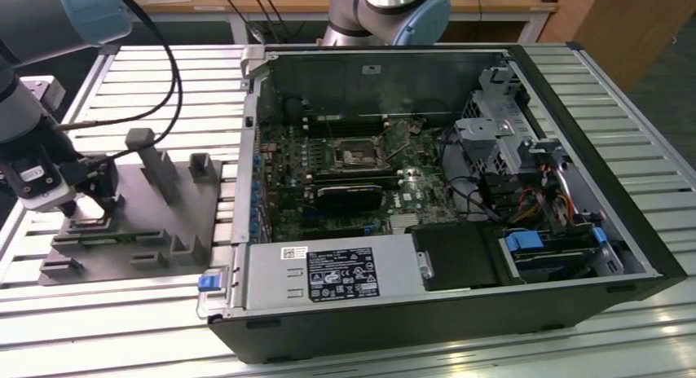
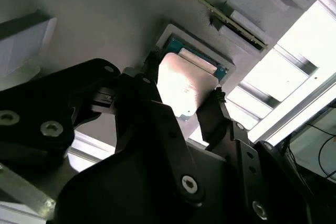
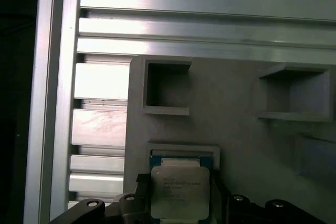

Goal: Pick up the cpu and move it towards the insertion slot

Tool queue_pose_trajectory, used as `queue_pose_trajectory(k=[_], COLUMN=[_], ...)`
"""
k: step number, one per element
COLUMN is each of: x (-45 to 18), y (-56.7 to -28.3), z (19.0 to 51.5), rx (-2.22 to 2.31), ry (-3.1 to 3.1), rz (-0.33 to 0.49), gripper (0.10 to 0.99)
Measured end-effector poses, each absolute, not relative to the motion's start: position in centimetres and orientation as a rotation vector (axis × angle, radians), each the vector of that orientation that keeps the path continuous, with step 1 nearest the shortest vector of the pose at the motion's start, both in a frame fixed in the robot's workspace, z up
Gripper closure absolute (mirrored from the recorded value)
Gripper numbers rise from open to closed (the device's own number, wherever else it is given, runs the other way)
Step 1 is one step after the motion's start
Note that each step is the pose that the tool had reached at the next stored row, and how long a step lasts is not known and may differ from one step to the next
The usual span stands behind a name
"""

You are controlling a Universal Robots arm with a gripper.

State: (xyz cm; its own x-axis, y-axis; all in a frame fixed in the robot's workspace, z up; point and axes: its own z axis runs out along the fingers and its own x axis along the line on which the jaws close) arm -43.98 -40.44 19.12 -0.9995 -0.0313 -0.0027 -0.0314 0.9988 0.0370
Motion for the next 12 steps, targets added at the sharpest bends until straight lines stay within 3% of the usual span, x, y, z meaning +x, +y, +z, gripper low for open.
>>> queue_pose_trajectory(k=[12], x=[-43.98], y=[-40.44], z=[19.97], rx=[-0.049], ry=[3.139], rz=[0.058], gripper=[0.545])
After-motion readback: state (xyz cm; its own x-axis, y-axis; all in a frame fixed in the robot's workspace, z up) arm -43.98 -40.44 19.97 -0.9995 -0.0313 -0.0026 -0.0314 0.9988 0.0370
